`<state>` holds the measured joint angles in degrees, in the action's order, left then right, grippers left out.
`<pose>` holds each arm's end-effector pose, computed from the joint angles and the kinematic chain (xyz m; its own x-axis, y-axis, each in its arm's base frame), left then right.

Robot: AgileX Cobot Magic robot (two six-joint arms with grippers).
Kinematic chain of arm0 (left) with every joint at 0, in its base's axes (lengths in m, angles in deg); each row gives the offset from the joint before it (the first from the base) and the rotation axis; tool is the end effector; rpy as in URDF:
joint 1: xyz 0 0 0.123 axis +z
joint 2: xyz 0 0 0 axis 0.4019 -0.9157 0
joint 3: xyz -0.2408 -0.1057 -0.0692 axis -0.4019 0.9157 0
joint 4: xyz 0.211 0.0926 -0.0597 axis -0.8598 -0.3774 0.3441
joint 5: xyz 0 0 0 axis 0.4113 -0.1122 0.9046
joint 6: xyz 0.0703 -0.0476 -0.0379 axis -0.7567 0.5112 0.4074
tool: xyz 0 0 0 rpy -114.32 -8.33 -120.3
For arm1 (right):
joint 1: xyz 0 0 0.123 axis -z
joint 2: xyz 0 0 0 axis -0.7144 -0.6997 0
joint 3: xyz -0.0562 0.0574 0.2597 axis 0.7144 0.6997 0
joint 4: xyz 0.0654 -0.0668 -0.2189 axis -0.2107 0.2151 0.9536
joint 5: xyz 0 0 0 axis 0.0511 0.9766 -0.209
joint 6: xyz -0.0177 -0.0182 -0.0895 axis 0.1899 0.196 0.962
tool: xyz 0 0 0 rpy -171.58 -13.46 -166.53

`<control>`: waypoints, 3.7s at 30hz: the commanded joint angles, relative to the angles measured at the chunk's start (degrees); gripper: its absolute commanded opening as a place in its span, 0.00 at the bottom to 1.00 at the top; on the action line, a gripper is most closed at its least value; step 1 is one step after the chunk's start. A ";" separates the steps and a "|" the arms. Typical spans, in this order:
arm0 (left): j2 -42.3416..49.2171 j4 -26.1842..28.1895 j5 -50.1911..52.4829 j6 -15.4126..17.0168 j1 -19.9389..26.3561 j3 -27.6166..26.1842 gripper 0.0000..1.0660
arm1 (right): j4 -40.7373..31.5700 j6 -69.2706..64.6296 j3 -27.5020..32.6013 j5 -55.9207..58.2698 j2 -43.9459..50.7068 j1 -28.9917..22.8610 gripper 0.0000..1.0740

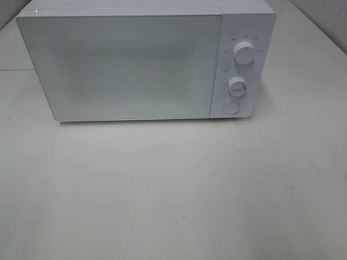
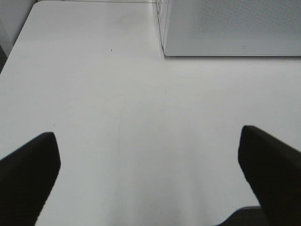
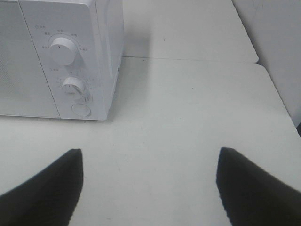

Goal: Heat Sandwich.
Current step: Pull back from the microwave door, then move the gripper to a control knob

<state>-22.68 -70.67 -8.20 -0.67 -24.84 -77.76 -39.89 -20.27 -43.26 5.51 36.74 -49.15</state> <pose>-0.0055 -0.0053 0.2739 -0.4484 -0.0325 -0.8933 0.0532 0.9966 -0.0629 0.0988 0.0030 0.3037 -0.3575 -0.0547 -0.9323 -0.0418 0.9982 -0.0425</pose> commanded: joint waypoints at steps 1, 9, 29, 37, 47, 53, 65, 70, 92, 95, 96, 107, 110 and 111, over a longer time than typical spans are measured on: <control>1.32 0.17 0.11 0.00 -0.29 0.11 0.92 | -0.11 -0.34 -0.40 -3.32 -2.01 0.23 0.70; 1.32 0.17 0.11 0.00 -0.29 0.11 0.92 | -0.11 -0.34 -0.40 -11.69 -10.77 0.23 0.70; 1.32 0.17 0.11 0.00 -0.29 0.11 0.92 | 0.00 -0.34 -0.40 -35.29 -28.48 0.23 0.70; 1.32 0.17 0.11 0.00 -0.29 0.11 0.92 | 0.06 0.57 0.34 -47.15 -34.78 0.06 0.70; 1.32 0.17 0.11 0.00 -0.29 0.11 0.92 | -5.73 8.82 9.85 -69.73 -40.45 0.06 0.70; 1.32 0.17 0.11 0.00 -0.29 0.11 0.92 | -14.73 12.95 12.66 -75.97 -42.69 -2.41 0.70; 1.32 0.17 0.11 0.00 -0.29 0.11 0.92 | -26.47 21.83 12.66 -82.62 -49.79 -18.91 0.70; 1.32 0.17 0.11 0.00 -0.29 0.11 0.92 | -32.77 21.83 12.66 -87.89 -54.03 -24.58 0.70; 1.32 0.17 0.11 0.00 -0.29 0.11 0.92 | -48.59 20.11 9.40 -102.67 -69.67 -39.30 0.70; 1.32 0.17 0.11 0.00 -0.29 0.11 0.92 | -48.64 20.11 9.34 -102.67 -70.47 -39.30 0.70; 1.32 0.17 0.11 0.00 -0.29 0.11 0.92 | -48.64 20.05 9.34 -102.67 -70.47 -39.30 0.70; 1.32 0.17 0.11 0.00 -0.29 0.11 0.92 | -48.13 20.05 9.34 -102.44 -70.47 -39.30 0.70; 1.32 0.17 0.11 0.00 -0.29 0.11 0.92 | -48.07 20.05 9.34 -102.50 -70.47 -39.25 0.70; 1.32 0.17 0.11 0.00 -0.29 0.11 0.92 | -48.07 20.05 9.05 -102.62 -70.47 -39.08 0.70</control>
<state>-22.68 -70.67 -8.20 -0.67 -24.84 -77.76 -88.65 0.35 -33.63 -92.13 -33.85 -88.28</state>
